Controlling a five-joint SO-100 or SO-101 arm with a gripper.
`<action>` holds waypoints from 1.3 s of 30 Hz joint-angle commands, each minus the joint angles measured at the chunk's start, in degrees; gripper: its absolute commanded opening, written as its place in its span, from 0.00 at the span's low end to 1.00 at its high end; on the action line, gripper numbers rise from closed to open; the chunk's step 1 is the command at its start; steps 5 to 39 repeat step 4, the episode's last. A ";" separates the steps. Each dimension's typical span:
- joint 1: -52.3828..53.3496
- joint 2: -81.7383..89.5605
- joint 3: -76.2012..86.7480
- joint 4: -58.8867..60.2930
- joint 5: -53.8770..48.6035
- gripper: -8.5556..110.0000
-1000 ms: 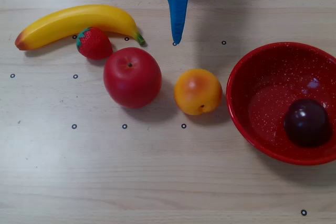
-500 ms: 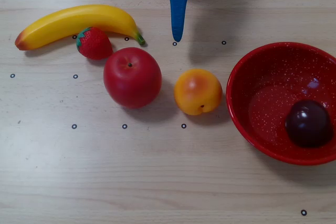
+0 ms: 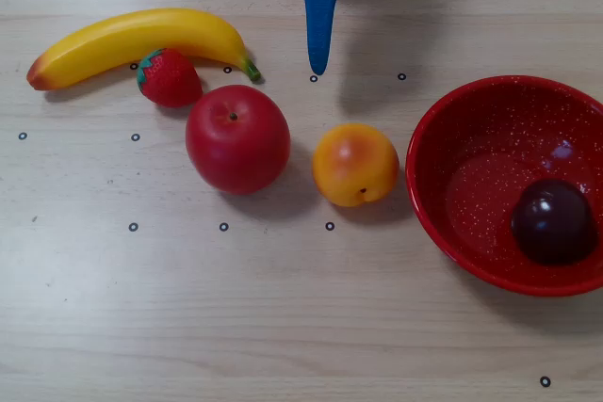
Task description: Put plum in the red bowl.
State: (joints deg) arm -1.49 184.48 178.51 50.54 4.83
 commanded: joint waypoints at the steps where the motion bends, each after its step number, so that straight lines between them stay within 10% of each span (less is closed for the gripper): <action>1: -1.05 0.62 0.26 -0.18 -0.97 0.07; 39: -1.05 0.62 0.26 -0.18 -0.97 0.07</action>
